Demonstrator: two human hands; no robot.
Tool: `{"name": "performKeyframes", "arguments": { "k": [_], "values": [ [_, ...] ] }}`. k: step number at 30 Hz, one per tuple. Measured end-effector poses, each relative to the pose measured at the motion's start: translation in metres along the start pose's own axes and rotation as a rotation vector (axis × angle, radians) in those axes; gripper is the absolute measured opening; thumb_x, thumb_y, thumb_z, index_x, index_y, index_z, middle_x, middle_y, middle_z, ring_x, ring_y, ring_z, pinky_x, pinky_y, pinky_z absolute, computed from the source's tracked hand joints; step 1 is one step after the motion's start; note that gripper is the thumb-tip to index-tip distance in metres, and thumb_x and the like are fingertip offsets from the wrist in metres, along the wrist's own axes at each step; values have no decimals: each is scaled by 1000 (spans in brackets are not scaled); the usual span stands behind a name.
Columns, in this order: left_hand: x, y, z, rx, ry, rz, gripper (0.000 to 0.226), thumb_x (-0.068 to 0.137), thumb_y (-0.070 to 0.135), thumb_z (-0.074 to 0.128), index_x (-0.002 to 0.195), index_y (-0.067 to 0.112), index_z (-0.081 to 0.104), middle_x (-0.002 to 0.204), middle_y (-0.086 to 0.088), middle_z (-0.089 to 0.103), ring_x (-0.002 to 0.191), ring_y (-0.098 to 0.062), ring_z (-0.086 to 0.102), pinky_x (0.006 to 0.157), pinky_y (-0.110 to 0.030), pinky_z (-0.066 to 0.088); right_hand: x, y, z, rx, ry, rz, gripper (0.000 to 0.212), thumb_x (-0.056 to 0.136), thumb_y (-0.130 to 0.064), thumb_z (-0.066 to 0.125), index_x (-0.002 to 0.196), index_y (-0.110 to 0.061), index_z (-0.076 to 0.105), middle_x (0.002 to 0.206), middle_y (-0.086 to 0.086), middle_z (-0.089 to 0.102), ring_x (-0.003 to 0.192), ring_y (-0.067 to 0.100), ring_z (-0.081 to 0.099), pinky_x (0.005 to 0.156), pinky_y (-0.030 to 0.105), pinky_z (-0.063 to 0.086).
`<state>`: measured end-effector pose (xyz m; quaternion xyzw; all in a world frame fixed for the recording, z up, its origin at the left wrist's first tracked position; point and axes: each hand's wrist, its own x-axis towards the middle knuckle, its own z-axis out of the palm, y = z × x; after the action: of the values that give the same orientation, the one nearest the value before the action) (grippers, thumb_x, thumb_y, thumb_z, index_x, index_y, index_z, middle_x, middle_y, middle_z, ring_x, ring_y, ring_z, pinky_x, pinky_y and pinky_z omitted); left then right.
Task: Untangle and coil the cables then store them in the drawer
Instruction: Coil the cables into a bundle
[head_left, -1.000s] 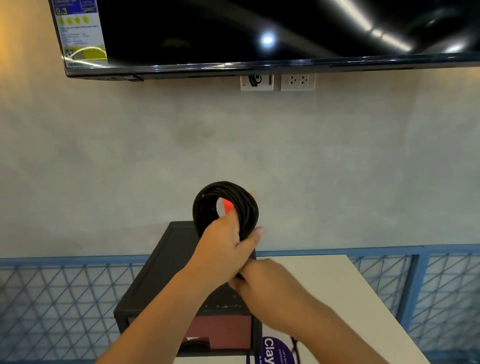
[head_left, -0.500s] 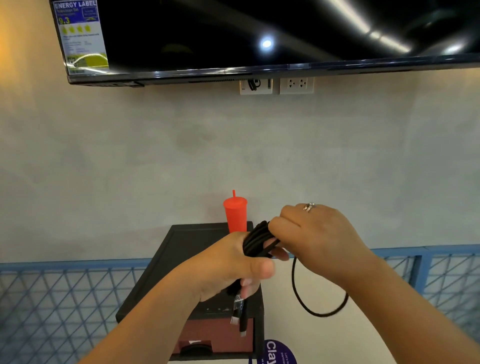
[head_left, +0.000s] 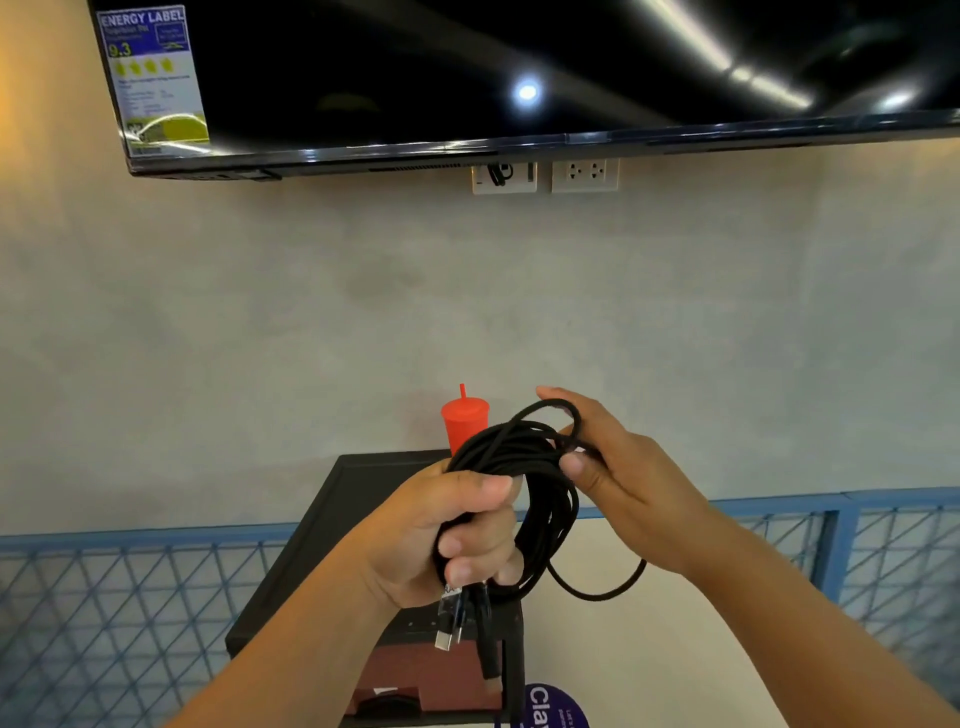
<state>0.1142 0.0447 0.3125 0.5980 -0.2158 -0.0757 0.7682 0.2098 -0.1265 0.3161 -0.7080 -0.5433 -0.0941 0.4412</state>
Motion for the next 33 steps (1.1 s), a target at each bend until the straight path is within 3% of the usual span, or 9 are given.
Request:
{"name": "performKeyframes", "arguments": {
  "k": [3,5,8,11,16,19,22,27,33],
  "values": [
    [2,2,1,-114,-80,33,27,86,20,57,63,15,43,39,11,37,37,-1,51,60,-24,49,-2,-3,2,452,-53,99,42,78,-67,51,118,-64,39,101,-6,65,93,11,65,81,18,50],
    [5,5,4,-175,-145,55,23,90,17,51,68,14,47,42,7,34,43,-1,57,64,-24,50,-3,-2,6,671,-169,156,70,66,-76,54,127,-43,46,114,5,64,102,25,65,86,33,53],
    [7,4,5,-235,-179,85,20,92,15,46,72,13,47,45,6,37,48,-3,61,66,-25,50,-3,-2,10,771,-273,232,72,58,-82,53,106,-29,64,90,7,70,83,21,66,73,30,54],
    [7,1,5,-299,-162,100,19,92,14,47,73,12,47,45,5,37,48,-5,62,66,-26,51,1,-6,5,641,-228,284,68,48,-90,46,81,-35,67,72,-3,68,68,11,65,61,21,52],
    [4,0,4,-335,-155,109,20,92,15,46,72,13,45,46,5,38,46,-6,59,67,-27,51,4,-10,-7,452,-260,247,69,52,-92,37,87,-40,66,69,-10,66,58,9,61,56,20,51],
    [4,-2,6,-356,-165,114,19,92,14,46,73,13,45,46,5,38,40,-9,50,67,-27,51,10,-10,-10,247,-40,116,67,58,-88,40,83,-32,67,55,-16,57,48,-2,50,50,8,38],
    [6,-4,11,-402,-192,120,18,92,14,45,75,11,47,46,5,38,39,-10,46,67,-26,50,20,-9,-14,243,283,51,54,60,-80,51,63,-28,62,46,-10,43,43,2,37,46,11,31],
    [14,-6,27,-396,-241,132,19,92,16,46,74,15,43,47,5,40,41,-11,40,68,-25,48,35,-20,2,915,513,229,41,63,-57,52,46,-20,55,39,-9,36,36,3,28,36,15,26],
    [12,-5,34,-409,-300,101,17,93,18,47,76,14,46,48,6,41,42,-10,42,68,-23,46,29,-18,14,1563,197,443,46,73,-55,55,47,-17,51,35,-3,41,30,9,43,37,13,31]
  ]
}}
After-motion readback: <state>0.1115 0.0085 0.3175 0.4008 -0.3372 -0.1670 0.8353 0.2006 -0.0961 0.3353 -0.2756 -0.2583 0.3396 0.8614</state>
